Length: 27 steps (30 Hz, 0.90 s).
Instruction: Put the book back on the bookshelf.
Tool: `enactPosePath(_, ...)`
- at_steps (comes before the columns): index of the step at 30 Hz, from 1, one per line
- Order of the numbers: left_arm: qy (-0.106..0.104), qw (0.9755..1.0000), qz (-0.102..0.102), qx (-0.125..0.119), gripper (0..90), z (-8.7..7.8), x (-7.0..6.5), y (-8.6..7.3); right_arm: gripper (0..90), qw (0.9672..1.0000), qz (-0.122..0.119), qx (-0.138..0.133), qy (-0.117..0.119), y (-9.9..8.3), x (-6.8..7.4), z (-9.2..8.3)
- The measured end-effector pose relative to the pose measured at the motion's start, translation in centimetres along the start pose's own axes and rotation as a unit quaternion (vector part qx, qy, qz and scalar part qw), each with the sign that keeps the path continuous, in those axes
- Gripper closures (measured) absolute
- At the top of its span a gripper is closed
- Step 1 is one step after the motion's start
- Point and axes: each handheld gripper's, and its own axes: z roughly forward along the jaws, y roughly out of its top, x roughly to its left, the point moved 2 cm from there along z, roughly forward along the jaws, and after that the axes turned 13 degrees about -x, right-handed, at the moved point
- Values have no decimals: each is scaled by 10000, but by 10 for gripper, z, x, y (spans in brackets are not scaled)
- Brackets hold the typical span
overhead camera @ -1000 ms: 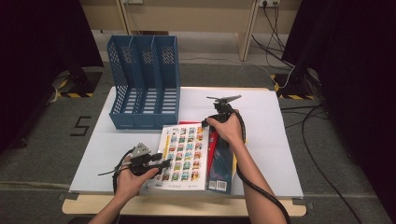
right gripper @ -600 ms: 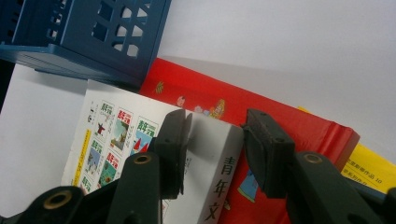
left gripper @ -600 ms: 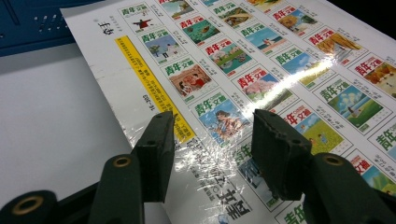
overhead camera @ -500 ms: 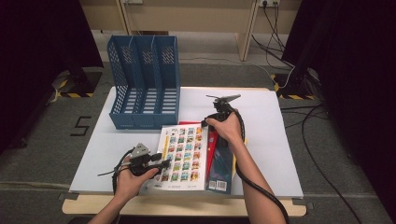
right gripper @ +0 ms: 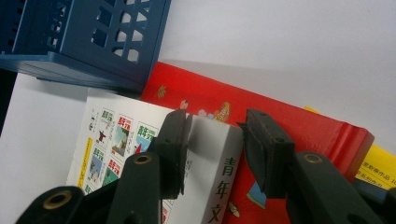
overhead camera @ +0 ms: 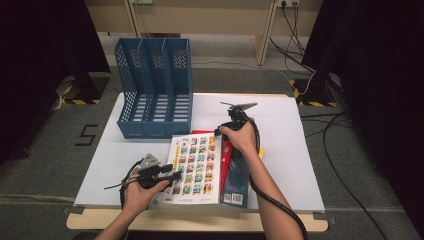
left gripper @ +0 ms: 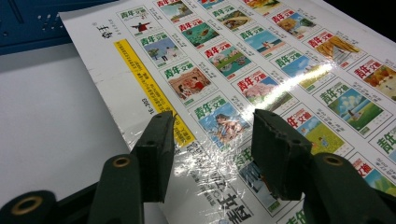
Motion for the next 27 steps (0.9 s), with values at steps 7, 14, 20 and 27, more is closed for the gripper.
enactPosePath(7, 14, 10000, -3, -4, 485, 0, 0, 0, 672, 9999, 109, -35, -97, 1, 1, -1)
enactPosePath(14, 20, 10000, -56, -17, 484, -2, 0, -1, 714, 9995, 223, -218, 100, 4, 5, -13)
enactPosePath(20, 55, 10000, -43, -47, 486, -2, -1, -1, 738, 9982, 81, -485, 343, 7, 21, -38)
enactPosePath(27, -19, 10000, -74, -44, 463, -1, -3, 2, 745, 9969, 155, -585, 495, 8, 26, -52)
